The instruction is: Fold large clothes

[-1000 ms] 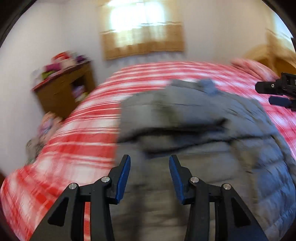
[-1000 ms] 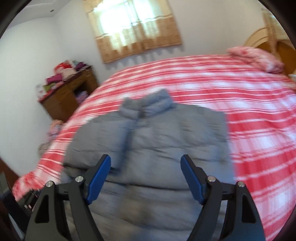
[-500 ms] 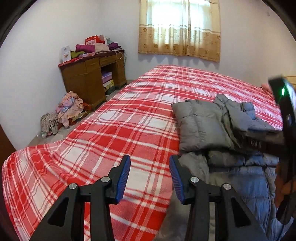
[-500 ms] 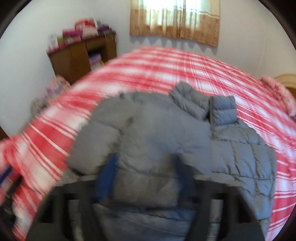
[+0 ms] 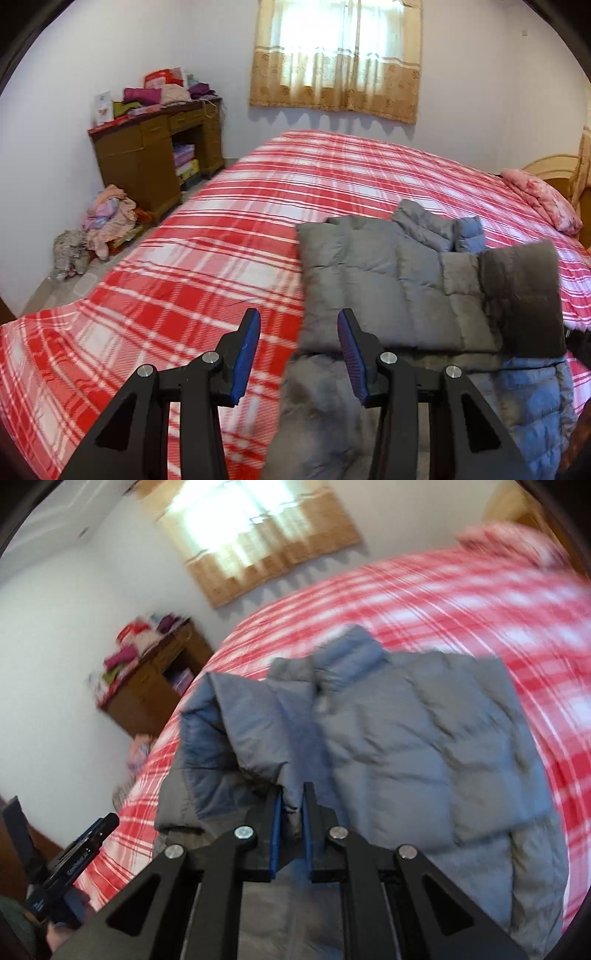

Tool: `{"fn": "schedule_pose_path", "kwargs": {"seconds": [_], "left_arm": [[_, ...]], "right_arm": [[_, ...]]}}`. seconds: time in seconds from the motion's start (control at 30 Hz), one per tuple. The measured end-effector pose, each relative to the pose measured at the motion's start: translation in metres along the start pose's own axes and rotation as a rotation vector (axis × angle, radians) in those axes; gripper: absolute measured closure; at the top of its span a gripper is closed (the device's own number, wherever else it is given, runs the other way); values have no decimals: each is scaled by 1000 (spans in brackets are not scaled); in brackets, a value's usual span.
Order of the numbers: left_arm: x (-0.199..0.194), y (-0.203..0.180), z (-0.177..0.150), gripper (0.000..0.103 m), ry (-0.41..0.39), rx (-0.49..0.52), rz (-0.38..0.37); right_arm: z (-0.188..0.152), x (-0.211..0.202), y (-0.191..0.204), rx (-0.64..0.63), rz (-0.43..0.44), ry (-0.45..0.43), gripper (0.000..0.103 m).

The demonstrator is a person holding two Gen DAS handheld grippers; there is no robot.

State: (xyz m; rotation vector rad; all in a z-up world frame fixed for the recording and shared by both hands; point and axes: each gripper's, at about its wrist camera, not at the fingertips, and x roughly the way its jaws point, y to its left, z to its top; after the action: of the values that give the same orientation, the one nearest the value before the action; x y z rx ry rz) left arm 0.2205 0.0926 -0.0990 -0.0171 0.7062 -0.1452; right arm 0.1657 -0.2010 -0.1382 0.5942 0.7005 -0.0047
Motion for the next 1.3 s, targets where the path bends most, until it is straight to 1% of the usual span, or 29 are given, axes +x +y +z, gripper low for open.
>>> {"fn": "schedule_pose_path", "kwargs": {"seconds": [0.03, 0.1, 0.17, 0.2, 0.23, 0.27, 0.3, 0.4, 0.47, 0.5, 0.57, 0.63, 0.67, 0.7, 0.73, 0.8, 0.87, 0.93, 1.1, 1.13, 1.2, 1.3], "left_arm": [[2, -4, 1, 58, 7, -3, -11], [7, -13, 2, 58, 25, -4, -16], [10, -20, 1, 58, 32, 11, -16], [11, -23, 1, 58, 36, 23, -9], [12, -25, 0, 58, 39, 31, -5], [14, -28, -1, 58, 44, 43, -4], [14, -28, -2, 58, 46, 48, -2], [20, -31, 0, 58, 52, 73, 21], [22, -35, 7, 58, 42, 88, 39], [23, -36, 9, 58, 35, 93, 42], [31, -45, 20, 58, 25, 121, 72], [42, -51, 27, 58, 28, 134, 93], [51, -56, 32, 58, 33, 135, 97], [60, -58, 35, 58, 44, 137, 100], [69, -61, 36, 58, 58, 144, 112], [83, -62, 36, 58, 76, 146, 127], [100, -61, 29, 58, 116, 145, 129], [110, -59, 19, 58, 144, 155, 129], [114, -55, -3, 58, 160, 167, 136], [112, -54, -6, 58, 156, 170, 137], [108, -55, -15, 58, 149, 192, 147], [105, -56, -25, 58, 148, 219, 160]], "right_arm": [[-3, -1, -11, 25, -16, 5, 84], [-6, -2, -25, 51, -49, 16, 82], [-8, -9, -39, 62, -94, 23, 75], [-9, -14, -45, 67, -120, 21, 65], [-9, -20, -51, 73, -143, 13, 51], [-9, -29, -57, 78, -167, -10, 46], [-8, -39, -60, 73, -187, -36, 45], [5, -66, -58, 33, -242, -135, 45], [20, -74, -42, -37, -233, -181, 45], [26, -72, -35, -72, -231, -179, 45], [40, -62, -17, -144, -228, -182, 45], [47, -39, -5, -214, -237, -133, 45], [51, -21, 0, -238, -246, -100, 46], [53, -3, 3, -253, -265, -73, 50], [48, 6, 3, -260, -287, -58, 54], [43, 30, -2, -267, -334, -1, 54], [28, 38, -12, -254, -327, 61, 54], [13, 42, -17, -269, -326, 91, 54], [-14, 35, -26, -282, -316, 138, 54], [-18, 34, -27, -295, -331, 118, 54], [-25, 30, -24, -338, -349, 124, 54], [-29, 25, -29, -355, -356, 136, 54]]}}
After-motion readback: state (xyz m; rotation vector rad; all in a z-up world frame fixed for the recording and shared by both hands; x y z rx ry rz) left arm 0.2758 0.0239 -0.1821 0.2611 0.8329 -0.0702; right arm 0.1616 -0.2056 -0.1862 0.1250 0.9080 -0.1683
